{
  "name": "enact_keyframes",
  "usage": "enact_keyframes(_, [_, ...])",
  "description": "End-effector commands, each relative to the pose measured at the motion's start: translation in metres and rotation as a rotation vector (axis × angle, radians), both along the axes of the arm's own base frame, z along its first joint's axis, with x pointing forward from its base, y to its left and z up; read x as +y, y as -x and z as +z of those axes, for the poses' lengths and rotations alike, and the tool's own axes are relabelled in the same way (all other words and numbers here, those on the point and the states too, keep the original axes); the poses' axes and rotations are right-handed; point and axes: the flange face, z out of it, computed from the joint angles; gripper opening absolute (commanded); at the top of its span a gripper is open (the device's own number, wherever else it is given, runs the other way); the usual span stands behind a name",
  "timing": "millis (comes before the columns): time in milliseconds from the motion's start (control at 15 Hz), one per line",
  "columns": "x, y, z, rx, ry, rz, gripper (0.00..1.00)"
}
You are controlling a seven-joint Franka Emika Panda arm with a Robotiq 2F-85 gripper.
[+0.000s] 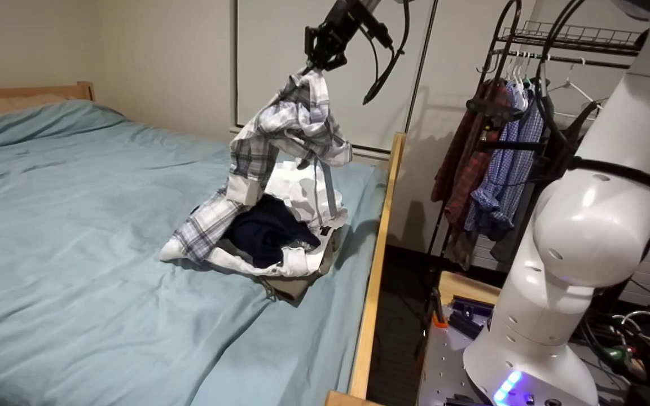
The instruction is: Put the checked shirt on the pile of clothes on the right
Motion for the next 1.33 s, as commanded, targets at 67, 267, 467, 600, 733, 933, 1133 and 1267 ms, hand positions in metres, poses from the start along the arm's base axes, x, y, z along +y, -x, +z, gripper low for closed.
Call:
enact_keyframes(67, [0.042,-0.049,-0.071,0.106,-0.044,0.079,0.05])
enact_keyframes(267, [0.118,-0.091,-0.111,0.184,-0.05,0.26,0.05])
enact_keyframes(467, [0.209,-0.12,-0.141,0.247,-0.025,0.429,0.05])
enact_keyframes(600, [0.259,-0.137,-0.161,0.276,0.003,0.527,0.05])
enact_keyframes(733, [0.291,-0.152,-0.181,0.294,0.045,0.581,0.05])
enact_keyframes(933, [0.291,-0.175,-0.203,0.291,0.118,0.581,0.05])
enact_keyframes(1133, [0.253,-0.188,-0.209,0.284,0.138,0.513,0.05])
enact_keyframes(1267, [0.229,-0.192,-0.216,0.294,0.113,0.466,0.05])
